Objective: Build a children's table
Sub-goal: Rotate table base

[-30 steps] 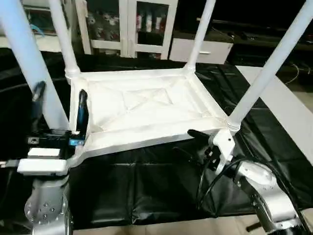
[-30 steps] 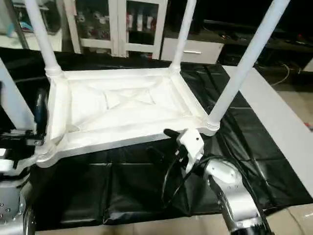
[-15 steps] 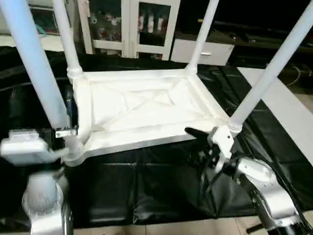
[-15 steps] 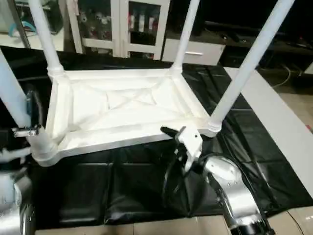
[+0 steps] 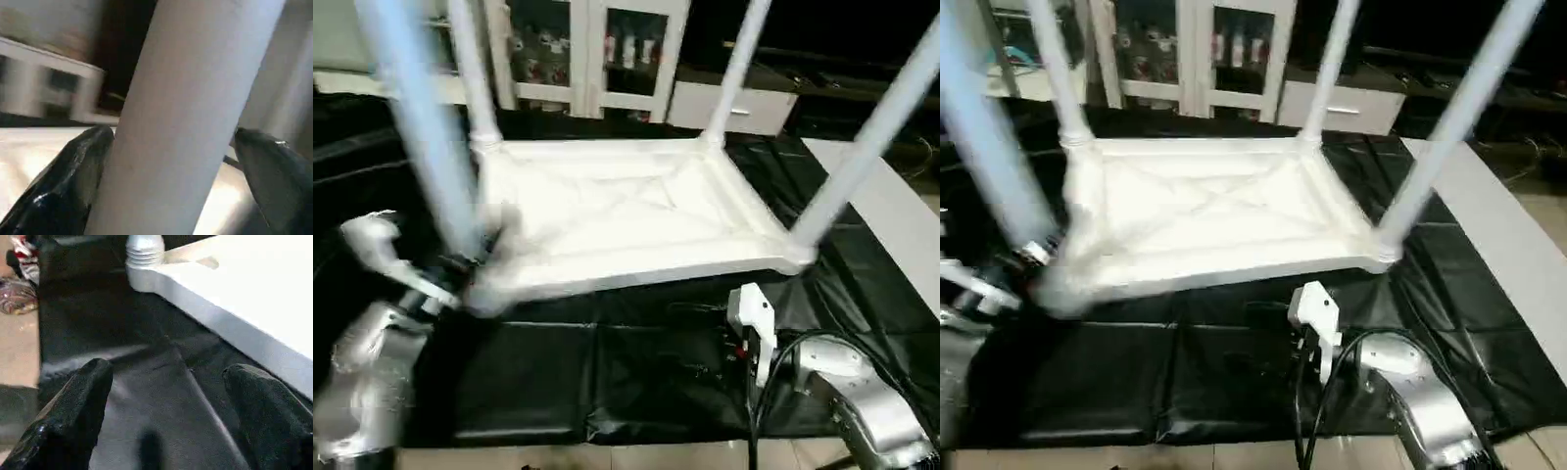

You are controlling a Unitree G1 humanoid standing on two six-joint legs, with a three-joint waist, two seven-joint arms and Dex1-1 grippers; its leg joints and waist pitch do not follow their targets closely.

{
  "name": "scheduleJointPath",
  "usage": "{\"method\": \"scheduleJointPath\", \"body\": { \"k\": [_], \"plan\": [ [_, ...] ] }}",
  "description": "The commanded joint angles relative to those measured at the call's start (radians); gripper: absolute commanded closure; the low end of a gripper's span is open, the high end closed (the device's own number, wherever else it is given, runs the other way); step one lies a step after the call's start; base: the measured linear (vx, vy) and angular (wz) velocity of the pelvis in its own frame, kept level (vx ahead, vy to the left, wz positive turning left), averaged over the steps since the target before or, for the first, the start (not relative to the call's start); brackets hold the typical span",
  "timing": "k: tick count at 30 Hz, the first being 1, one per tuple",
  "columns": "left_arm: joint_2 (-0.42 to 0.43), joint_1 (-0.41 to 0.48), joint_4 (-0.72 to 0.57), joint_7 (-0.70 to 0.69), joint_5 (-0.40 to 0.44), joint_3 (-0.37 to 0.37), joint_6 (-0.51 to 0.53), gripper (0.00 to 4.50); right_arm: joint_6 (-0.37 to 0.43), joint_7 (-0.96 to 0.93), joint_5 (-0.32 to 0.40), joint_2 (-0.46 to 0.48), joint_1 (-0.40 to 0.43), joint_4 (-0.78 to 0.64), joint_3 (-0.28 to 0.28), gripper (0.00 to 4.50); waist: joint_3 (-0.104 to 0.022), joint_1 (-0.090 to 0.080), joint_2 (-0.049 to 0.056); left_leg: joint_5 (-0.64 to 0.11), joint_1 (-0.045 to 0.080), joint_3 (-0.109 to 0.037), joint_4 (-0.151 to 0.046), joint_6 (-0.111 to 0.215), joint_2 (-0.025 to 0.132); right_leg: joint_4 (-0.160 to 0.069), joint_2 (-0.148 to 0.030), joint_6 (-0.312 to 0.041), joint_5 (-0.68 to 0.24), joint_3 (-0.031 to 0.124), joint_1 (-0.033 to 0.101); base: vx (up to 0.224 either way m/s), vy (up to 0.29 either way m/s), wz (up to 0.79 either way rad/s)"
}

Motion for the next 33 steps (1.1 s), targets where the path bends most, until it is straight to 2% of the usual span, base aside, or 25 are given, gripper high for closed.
{"method": "scheduleJointPath", "body": {
  "k": [1, 2, 4, 5, 7, 8, 10, 11, 13, 14, 15, 17, 18, 19, 20, 22, 23, 24, 26, 28, 29, 30, 31, 32, 33],
  "plan": [
    [0.017, -0.024, -0.034, -0.114, 0.002, -0.142, 0.091, 0.03, -0.062, -0.020, -0.043, 0.018, -0.034, 0.097, -0.001, 0.53, -0.048, -0.011, 0.033, -0.354, 0.028, -0.025, -0.094, -0.053, 0.053, -0.077, -0.050, -0.182, -0.265, 0.059, 0.012, 0.000, 0.000, 0.00],
    [0.038, -0.050, -0.035, -0.165, 0.023, -0.191, 0.129, 0.03, -0.112, -0.053, -0.068, 0.039, -0.072, 0.192, -0.001, 0.53, -0.049, -0.008, 0.036, -0.337, 0.023, -0.025, -0.095, -0.056, 0.054, -0.073, -0.052, -0.191, -0.244, 0.061, 0.019, 0.000, 0.000, 0.00],
    [0.052, -0.073, -0.026, -0.204, 0.054, -0.233, 0.136, 0.03, -0.152, -0.105, -0.097, 0.059, -0.113, 0.282, -0.003, 0.53, -0.052, -0.008, 0.032, -0.303, 0.022, -0.024, -0.094, -0.059, 0.051, -0.070, -0.052, -0.196, -0.219, 0.062, 0.023, 0.000, 0.000, 0.00],
    [0.057, -0.091, -0.013, -0.228, 0.080, -0.261, 0.130, 0.03, -0.176, -0.144, -0.118, 0.070, -0.141, 0.343, -0.005, 0.53, -0.052, -0.012, 0.029, -0.282, 0.016, -0.025, -0.094, -0.059, 0.048, -0.068, -0.054, -0.199, -0.216, 0.064, 0.027, 0.000, 0.000, 0.00],
    [0.056, -0.145, 0.033, -0.264, 0.150, -0.330, 0.102, 0.03, -0.223, -0.219, -0.147, 0.086, -0.184, 0.442, -0.022, 0.53, -0.050, -0.013, 0.025, -0.284, 0.013, -0.022, -0.092, -0.055, 0.047, -0.070, -0.055, -0.191, -0.237, 0.068, 0.031, 0.000, 0.000, 0.00],
    [0.052, -0.172, 0.058, -0.278, 0.176, -0.358, 0.083, 0.03, -0.237, -0.225, -0.143, 0.087, -0.179, 0.450, -0.038, 0.53, -0.051, -0.017, 0.028, -0.302, 0.015, -0.026, -0.092, -0.055, 0.045, -0.075, -0.056, -0.175, -0.293, 0.068, 0.032, 0.000, 0.000, 0.00],
    [0.013, -0.239, 0.129, -0.280, 0.239, -0.408, 0.028, 0.03, -0.250, -0.232, -0.131, 0.080, -0.147, 0.409, -0.071, 0.53, -0.053, -0.016, 0.029, -0.301, 0.021, -0.026, -0.089, -0.051, 0.046, -0.080, -0.056, -0.163, -0.298, 0.071, 0.030, 0.000, 0.000, 0.00],
    [-0.008, -0.267, 0.156, -0.276, 0.260, -0.426, 0.007, 0.03, -0.248, -0.226, -0.127, 0.077, -0.135, 0.384, -0.082, 0.53, -0.054, -0.014, 0.028, -0.285, 0.019, -0.026, -0.088, -0.042, 0.047, -0.078, -0.055, -0.165, -0.270, 0.073, 0.032, 0.000, 0.000, 0.00],
    [-0.058, -0.321, 0.206, -0.256, 0.298, -0.459, -0.030, 0.03, -0.246, -0.216, -0.123, 0.070, -0.120, 0.343, -0.091, 0.53, -0.058, -0.016, 0.026, -0.242, 0.007, -0.026, -0.088, -0.025, 0.047, -0.069, -0.054, -0.177, -0.212, 0.073, 0.043, 0.000, 0.000, 0.00],
    [-0.073, -0.336, 0.219, -0.250, 0.309, -0.467, -0.043, 0.03, -0.249, -0.214, -0.122, 0.068, -0.117, 0.337, -0.092, 0.53, -0.061, -0.015, 0.028, -0.220, 0.013, -0.023, -0.082, -0.015, 0.047, -0.067, -0.055, -0.191, -0.170, 0.073, 0.038, 0.000, 0.000, 0.00],
    [-0.092, -0.353, 0.231, -0.243, 0.318, -0.477, -0.052, 0.03, -0.251, -0.214, -0.120, 0.066, -0.114, 0.328, -0.093, 0.53, -0.062, -0.015, 0.027, -0.201, 0.008, -0.023, -0.082, -0.006, 0.046, -0.064, -0.055, -0.204, -0.144, 0.072, 0.044, 0.000, 0.000, 0.00],
    [-0.141, -0.384, 0.258, -0.224, 0.338, -0.498, -0.080, 0.03, -0.257, -0.220, -0.117, 0.062, -0.107, 0.317, -0.094, 0.53, -0.062, -0.020, 0.032, -0.204, 0.006, -0.022, -0.080, 0.004, 0.046, -0.065, -0.056, -0.219, -0.137, 0.071, 0.045, 0.000, 0.000, 0.00],
    [-0.157, -0.394, 0.272, -0.220, 0.346, -0.503, -0.093, 0.03, -0.266, -0.226, -0.116, 0.061, -0.107, 0.322, -0.093, 0.53, -0.062, -0.022, 0.026, -0.208, 0.003, -0.024, -0.079, 0.010, 0.047, -0.065, -0.059, -0.227, -0.146, 0.071, 0.048, 0.000, 0.000, 0.00],
    [-0.172, -0.403, 0.290, -0.207, 0.360, -0.505, -0.116, 0.03, -0.267, -0.234, -0.117, 0.062, -0.108, 0.321, -0.093, 0.53, -0.062, -0.023, 0.025, -0.209, 0.003, -0.023, -0.078, 0.014, 0.046, -0.067, -0.059, -0.227, -0.155, 0.070, 0.048, 0.000, 0.000, 0.00],
    [-0.186, -0.409, 0.309, -0.204, 0.370, -0.506, -0.135, 0.03, -0.260, -0.243, -0.119, 0.067, -0.110, 0.313, -0.096, 0.53, -0.061, -0.026, 0.030, -0.217, 0.004, -0.022, -0.077, 0.020, 0.046, -0.071, -0.059, -0.227, -0.174, 0.070, 0.046, 0.000, 0.000, 0.00],
    [-0.202, -0.410, 0.325, -0.200, 0.377, -0.502, -0.155, 0.03, -0.242, -0.256, -0.125, 0.077, -0.118, 0.300, -0.099, 0.53, -0.060, -0.030, 0.031, -0.230, 0.001, -0.024, -0.078, 0.028, 0.045, -0.075, -0.058, -0.217, -0.216, 0.069, 0.047, 0.000, 0.000, 0.00],
    [-0.212, -0.408, 0.333, -0.200, 0.377, -0.498, -0.166, 0.03, -0.226, -0.263, -0.132, 0.085, -0.126, 0.294, -0.099, 0.53, -0.059, -0.033, 0.028, -0.235, -0.001, -0.025, -0.077, 0.032, 0.045, -0.078, -0.059, -0.209, -0.243, 0.069, 0.047, 0.000, 0.000, 0.00],
    [-0.213, -0.403, 0.330, -0.203, 0.377, -0.500, -0.167, 0.03, -0.218, -0.269, -0.136, 0.091, -0.132, 0.293, -0.097, 0.53, -0.060, -0.035, 0.030, -0.233, -0.001, -0.026, -0.077, 0.034, 0.047, -0.077, -0.060, -0.206, -0.258, 0.069, 0.047, 0.000, 0.000, 0.00],
    [-0.217, -0.393, 0.327, -0.201, 0.381, -0.504, -0.175, 0.03, -0.197, -0.267, -0.142, 0.107, -0.153, 0.293, -0.080, 0.53, -0.060, -0.039, 0.034, -0.238, 0.001, -0.026, -0.078, 0.030, 0.049, -0.078, -0.058, -0.210, -0.270, 0.068, 0.042, 0.000, 0.000, 0.00],
    [-0.217, -0.393, 0.327, -0.201, 0.381, -0.504, -0.175, 0.03, -0.197, -0.267, -0.142, 0.107, -0.153, 0.293, -0.080, 0.53, -0.060, -0.042, 0.034, -0.237, 0.000, -0.026, -0.079, 0.029, 0.049, -0.077, -0.057, -0.211, -0.265, 0.068, 0.043, 0.000, 0.000, 0.00],
    [-0.226, -0.388, 0.331, -0.202, 0.382, -0.502, -0.181, 0.03, -0.191, -0.256, -0.146, 0.129, -0.181, 0.310, -0.057, 0.53, -0.059, -0.042, 0.037, -0.240, 0.002, -0.026, -0.079, 0.028, 0.050, -0.078, -0.056, -0.212, -0.263, 0.068, 0.040, 0.000, 0.000, 0.00],
    [-0.230, -0.385, 0.329, -0.206, 0.377, -0.502, -0.178, 0.03, -0.191, -0.250, -0.152, 0.146, -0.201, 0.326, -0.040, 0.53, -0.060, -0.044, 0.032, -0.237, -0.001, -0.026, -0.079, 0.028, 0.050, -0.075, -0.056, -0.215, -0.253, 0.068, 0.042, 0.000, 0.000, 0.00],
    [-0.234, -0.385, 0.333, -0.206, 0.379, -0.501, -0.184, 0.03, -0.193, -0.255, -0.165, 0.160, -0.219, 0.339, -0.028, 0.53, -0.061, -0.045, 0.037, -0.230, 0.001, -0.026, -0.080, 0.026, 0.051, -0.074, -0.057, -0.223, -0.244, 0.068, 0.039, 0.000, 0.000, 0.00],
    [-0.236, -0.386, 0.340, -0.199, 0.387, -0.499, -0.196, 0.03, -0.189, -0.266, -0.174, 0.170, -0.233, 0.347, -0.024, 0.53, -0.062, -0.047, 0.017, -0.224, -0.001, -0.023, -0.077, 0.030, 0.050, -0.074, -0.056, -0.223, -0.239, 0.067, 0.041, 0.000, 0.000, 0.00],
    [-0.235, -0.387, 0.343, -0.197, 0.390, -0.498, -0.200, 0.03, -0.186, -0.271, -0.174, 0.172, -0.237, 0.346, -0.026, 0.53, -0.061, -0.043, 0.029, -0.207, 0.000, -0.025, -0.078, 0.033, 0.050, -0.070, -0.058, -0.227, -0.225, 0.069, 0.042, 0.000, 0.000, 0.00]
  ]
}}
